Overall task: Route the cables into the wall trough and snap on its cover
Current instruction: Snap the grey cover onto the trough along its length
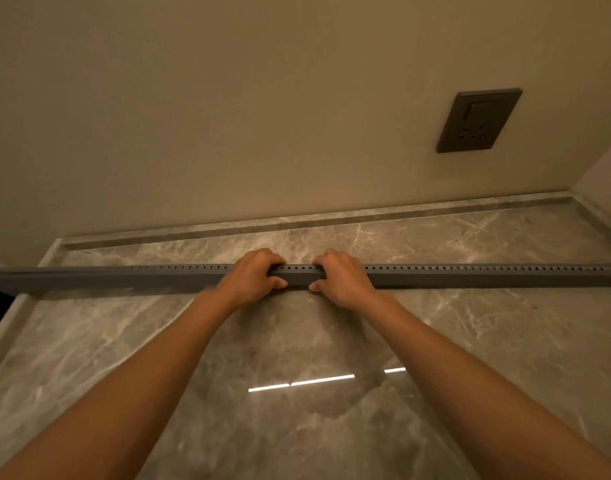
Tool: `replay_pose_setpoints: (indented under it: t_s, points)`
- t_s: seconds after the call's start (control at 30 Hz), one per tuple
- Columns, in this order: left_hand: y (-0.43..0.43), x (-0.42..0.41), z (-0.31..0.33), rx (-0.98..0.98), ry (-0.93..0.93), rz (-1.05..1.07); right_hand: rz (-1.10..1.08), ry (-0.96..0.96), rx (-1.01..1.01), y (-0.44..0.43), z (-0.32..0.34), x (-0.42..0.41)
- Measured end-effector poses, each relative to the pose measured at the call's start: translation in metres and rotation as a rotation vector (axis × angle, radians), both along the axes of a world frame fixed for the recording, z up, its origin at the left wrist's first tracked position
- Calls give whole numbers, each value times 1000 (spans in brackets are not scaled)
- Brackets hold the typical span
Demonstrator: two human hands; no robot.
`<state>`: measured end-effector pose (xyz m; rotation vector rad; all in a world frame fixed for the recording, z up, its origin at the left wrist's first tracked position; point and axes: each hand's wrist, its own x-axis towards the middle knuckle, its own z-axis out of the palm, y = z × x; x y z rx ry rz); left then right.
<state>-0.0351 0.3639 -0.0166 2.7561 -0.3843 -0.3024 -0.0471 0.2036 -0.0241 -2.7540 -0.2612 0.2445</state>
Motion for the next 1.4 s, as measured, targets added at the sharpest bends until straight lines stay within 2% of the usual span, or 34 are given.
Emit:
replay_pose_setpoints:
  t_s: [0.2,0.6,0.93,1.23,1.4]
  points:
    - [68,5,4,25,-8,62,-30,-6,4,56,0,0]
    - [68,-1,-5,106,-188,-51,-110,-33,14,74,0,-4]
    - [74,-1,-3,-71,-82,-27,-117,13,25,76,4,-2]
    - [140,4,2,-18,-20,63,-12,-21,43,127,2,3]
    - [171,3,6,-101,-8,105,62,-19,62,163,1,6]
